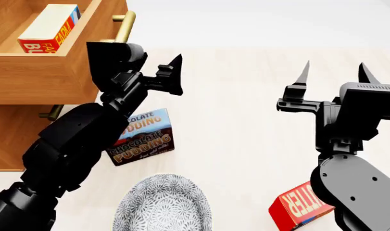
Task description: Put the butter at the front in the top drawer of the cabinet and close it.
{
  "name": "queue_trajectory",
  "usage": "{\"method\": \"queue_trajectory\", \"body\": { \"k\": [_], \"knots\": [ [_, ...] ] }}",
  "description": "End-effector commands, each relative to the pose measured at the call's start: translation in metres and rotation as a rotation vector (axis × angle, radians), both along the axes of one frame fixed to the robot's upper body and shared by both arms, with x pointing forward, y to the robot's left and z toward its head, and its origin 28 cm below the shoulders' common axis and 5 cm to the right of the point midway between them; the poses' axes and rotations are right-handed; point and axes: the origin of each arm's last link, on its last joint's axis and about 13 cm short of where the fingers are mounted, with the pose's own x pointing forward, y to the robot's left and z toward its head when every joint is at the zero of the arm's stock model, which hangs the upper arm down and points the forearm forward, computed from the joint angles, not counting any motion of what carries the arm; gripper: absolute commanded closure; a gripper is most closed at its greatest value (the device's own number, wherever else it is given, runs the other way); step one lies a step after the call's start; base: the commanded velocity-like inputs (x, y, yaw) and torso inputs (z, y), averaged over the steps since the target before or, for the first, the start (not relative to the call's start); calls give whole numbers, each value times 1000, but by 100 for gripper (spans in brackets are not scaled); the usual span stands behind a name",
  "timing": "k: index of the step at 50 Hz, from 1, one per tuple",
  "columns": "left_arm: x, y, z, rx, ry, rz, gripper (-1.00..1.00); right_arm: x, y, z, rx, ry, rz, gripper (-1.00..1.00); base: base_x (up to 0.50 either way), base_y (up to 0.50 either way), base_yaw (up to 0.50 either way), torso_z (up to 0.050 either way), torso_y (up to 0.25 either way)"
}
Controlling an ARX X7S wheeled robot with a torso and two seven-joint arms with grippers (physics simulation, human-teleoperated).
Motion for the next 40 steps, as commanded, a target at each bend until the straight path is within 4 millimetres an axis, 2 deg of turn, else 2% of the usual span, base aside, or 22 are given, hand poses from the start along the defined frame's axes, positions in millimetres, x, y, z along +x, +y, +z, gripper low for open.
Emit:
{"method": "queue_trajectory", "body": {
  "k": [1,22,40],
  "knots": [
    [3,5,-4,-16,17,19,-100,-1,0,1,0,1,2,-100,0,0,0,0,0],
    [3,22,-4,-50,17,73,-100,-2,1,2,-10,-1,2,-100,0,0,0,0,0],
    [-1,44,0,-45,12,143,-100,-1,3,3,-13,-1,3,-100,0,0,0,0,0]
  ]
}}
